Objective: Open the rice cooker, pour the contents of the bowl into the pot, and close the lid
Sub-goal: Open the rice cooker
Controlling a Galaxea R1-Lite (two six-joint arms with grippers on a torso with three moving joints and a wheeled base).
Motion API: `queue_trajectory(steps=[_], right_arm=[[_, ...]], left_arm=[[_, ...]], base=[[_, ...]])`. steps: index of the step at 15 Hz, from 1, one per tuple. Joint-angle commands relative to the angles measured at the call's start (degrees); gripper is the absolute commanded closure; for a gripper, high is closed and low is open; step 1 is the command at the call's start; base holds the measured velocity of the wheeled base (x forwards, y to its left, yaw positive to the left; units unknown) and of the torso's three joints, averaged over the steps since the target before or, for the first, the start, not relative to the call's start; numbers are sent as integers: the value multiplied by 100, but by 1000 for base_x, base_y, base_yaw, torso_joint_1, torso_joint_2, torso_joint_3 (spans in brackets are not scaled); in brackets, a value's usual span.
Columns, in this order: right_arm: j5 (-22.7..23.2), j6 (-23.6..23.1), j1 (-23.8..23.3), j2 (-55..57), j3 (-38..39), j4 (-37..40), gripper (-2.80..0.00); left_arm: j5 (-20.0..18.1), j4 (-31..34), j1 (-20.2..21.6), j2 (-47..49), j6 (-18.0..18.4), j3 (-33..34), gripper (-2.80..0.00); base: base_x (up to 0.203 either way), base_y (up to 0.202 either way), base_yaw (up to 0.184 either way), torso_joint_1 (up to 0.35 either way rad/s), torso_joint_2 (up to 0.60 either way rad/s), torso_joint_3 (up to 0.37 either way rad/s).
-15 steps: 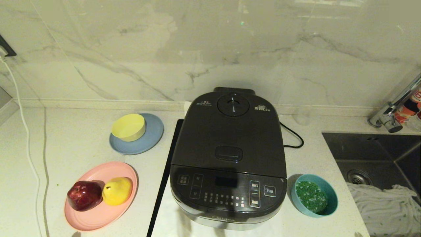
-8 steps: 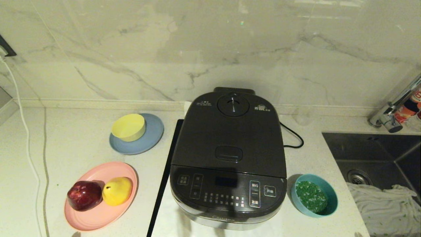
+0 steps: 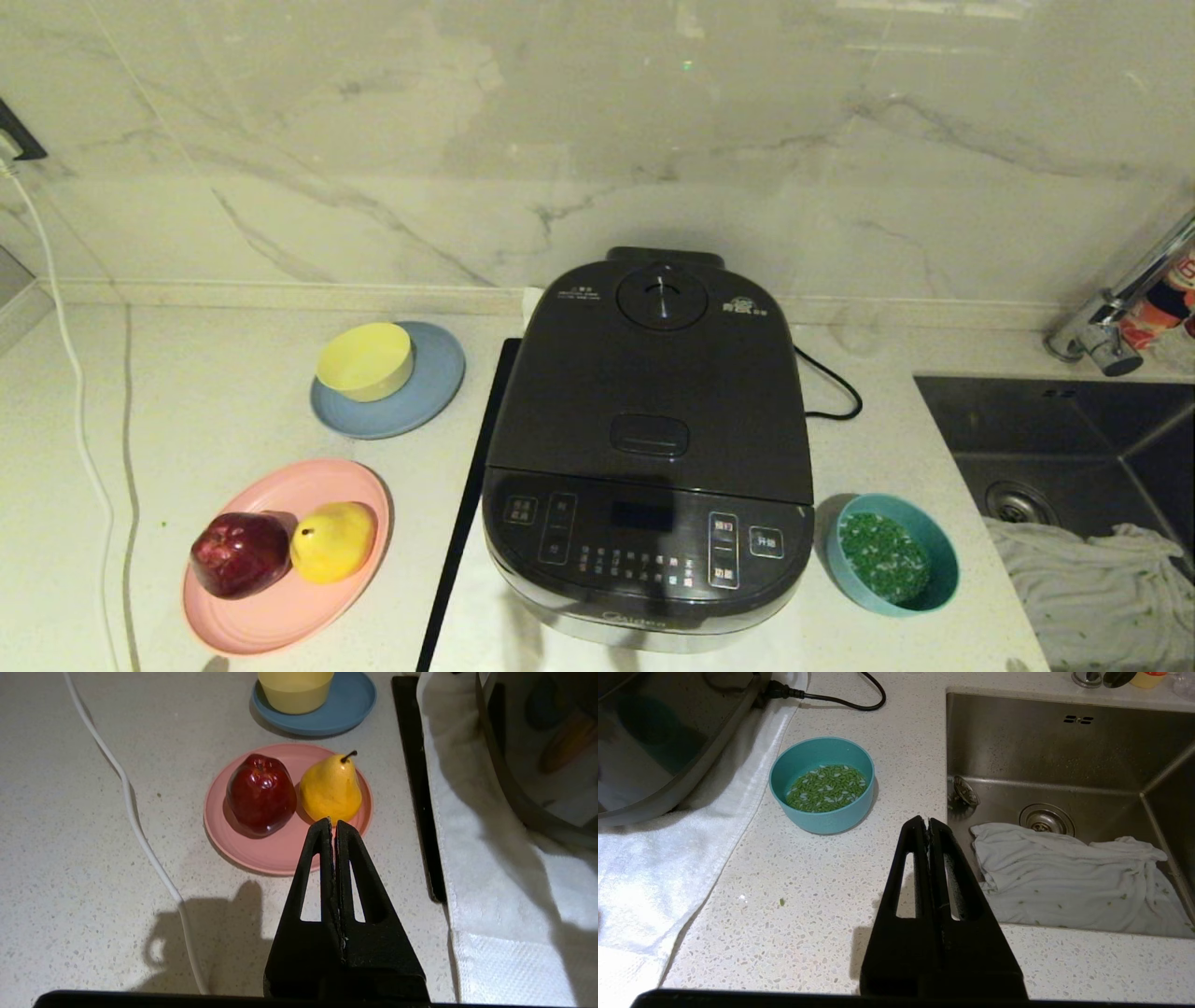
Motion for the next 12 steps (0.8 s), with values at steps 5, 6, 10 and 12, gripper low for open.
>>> queue_trajectory(steps=[5, 6, 10, 12], right_arm=[[2, 0, 1, 0, 3, 5, 0], [2, 0, 1, 0, 9, 5, 0], [2, 0, 1, 0, 0, 5, 0], [2, 0, 1, 0, 1, 5, 0]], left_arm=[[-75, 675, 0, 1362, -115, -2413, 0], [-93, 724, -2, 1951, -226, -2731, 0], [-691, 785, -20, 4273, -982, -4320, 0], [-1169, 866, -162, 5288, -1387, -5215, 0]], base=[[0, 0, 0, 0, 0, 0], [0, 0, 0, 0, 0, 0], [0, 0, 0, 0, 0, 0], [0, 0, 0, 0, 0, 0]])
